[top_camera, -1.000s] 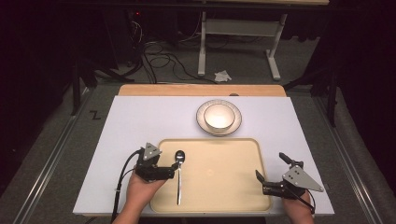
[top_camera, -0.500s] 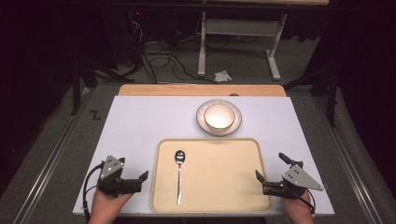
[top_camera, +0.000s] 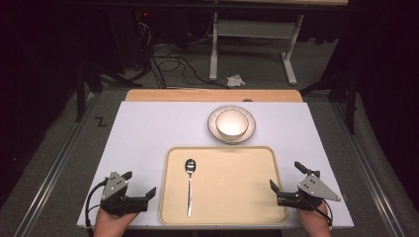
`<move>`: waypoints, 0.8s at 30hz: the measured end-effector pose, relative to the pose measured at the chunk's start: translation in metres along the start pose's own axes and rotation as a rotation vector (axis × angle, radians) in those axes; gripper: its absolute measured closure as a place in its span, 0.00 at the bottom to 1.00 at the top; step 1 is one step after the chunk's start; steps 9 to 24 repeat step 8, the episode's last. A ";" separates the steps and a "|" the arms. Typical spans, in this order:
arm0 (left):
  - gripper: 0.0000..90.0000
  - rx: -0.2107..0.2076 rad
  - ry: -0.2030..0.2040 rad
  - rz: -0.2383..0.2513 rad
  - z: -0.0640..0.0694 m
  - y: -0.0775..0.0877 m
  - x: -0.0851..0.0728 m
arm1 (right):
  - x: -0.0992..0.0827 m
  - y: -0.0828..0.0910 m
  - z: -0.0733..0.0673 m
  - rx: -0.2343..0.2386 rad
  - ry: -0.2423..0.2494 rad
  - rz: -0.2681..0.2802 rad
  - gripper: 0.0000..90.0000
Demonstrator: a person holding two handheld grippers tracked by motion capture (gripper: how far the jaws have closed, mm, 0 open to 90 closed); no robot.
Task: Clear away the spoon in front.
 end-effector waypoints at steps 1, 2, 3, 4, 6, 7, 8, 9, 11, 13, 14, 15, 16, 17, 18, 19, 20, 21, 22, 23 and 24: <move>0.01 0.003 0.001 -0.005 -0.001 0.000 -0.001 | 0.000 0.000 0.000 0.001 -0.001 0.000 0.01; 0.01 0.005 0.004 -0.005 -0.002 0.000 -0.001 | 0.000 0.000 0.000 -0.001 0.002 0.001 0.01; 0.01 0.005 0.007 -0.005 -0.002 0.000 -0.002 | 0.000 0.000 0.000 0.000 -0.001 0.000 0.01; 0.01 0.007 0.009 -0.005 -0.003 0.001 -0.002 | 0.000 0.000 0.000 0.000 -0.002 -0.002 0.01; 0.01 0.008 0.011 -0.002 -0.003 0.001 -0.001 | 0.001 0.000 -0.001 0.002 0.000 0.006 0.01; 0.01 0.001 0.018 -0.002 -0.002 0.002 -0.001 | 0.002 0.000 0.000 0.003 0.003 0.009 0.01; 0.00 -0.007 0.025 -0.003 -0.002 0.001 -0.001 | 0.002 0.000 0.000 0.004 0.006 0.010 0.01; 0.00 -0.007 0.025 -0.003 -0.002 0.001 -0.001 | 0.002 0.000 0.000 0.004 0.006 0.010 0.01; 0.00 -0.007 0.025 -0.003 -0.002 0.001 -0.001 | 0.002 0.000 0.000 0.004 0.006 0.010 0.01; 0.00 -0.007 0.025 -0.003 -0.002 0.001 -0.001 | 0.002 0.000 0.000 0.004 0.006 0.010 0.01; 0.00 -0.007 0.025 -0.003 -0.002 0.001 -0.001 | 0.002 0.000 0.000 0.004 0.006 0.010 0.01; 0.00 -0.007 0.025 -0.003 -0.002 0.001 -0.001 | 0.002 0.000 0.000 0.004 0.006 0.010 0.01; 0.00 -0.007 0.025 -0.003 -0.002 0.001 -0.001 | 0.002 0.000 0.000 0.004 0.006 0.010 0.01; 0.00 -0.007 0.025 -0.003 -0.002 0.001 -0.001 | 0.002 0.000 0.000 0.004 0.006 0.010 0.01; 0.00 -0.007 0.025 -0.003 -0.002 0.001 -0.001 | 0.002 0.000 0.000 0.004 0.006 0.010 0.01; 0.00 -0.007 0.025 -0.003 -0.002 0.001 -0.001 | 0.002 0.000 0.000 0.004 0.006 0.010 0.01; 0.00 -0.007 0.025 -0.003 -0.002 0.001 -0.001 | 0.002 0.000 0.000 0.004 0.006 0.010 0.01; 0.00 -0.007 0.025 -0.003 -0.002 0.001 -0.001 | 0.002 0.000 0.000 0.004 0.006 0.010 0.01; 0.00 -0.007 0.025 -0.003 -0.002 0.001 -0.001 | 0.002 0.000 0.000 0.004 0.006 0.010 0.01; 0.00 -0.007 0.025 -0.003 -0.002 0.001 -0.001 | 0.002 0.000 0.000 0.004 0.006 0.010 0.01; 0.00 -0.007 0.025 -0.003 -0.002 0.001 -0.001 | 0.002 0.000 0.000 0.004 0.006 0.010 0.01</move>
Point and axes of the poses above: each handheld gripper's, and its own axes: y roughly backward along the jaws, x roughly out of its top, z roughly to its right, the point moved 7 cm from there along -y, roughly forward along the jaws, and after that the axes turned 4 degrees about y, right-handed, at the moved point
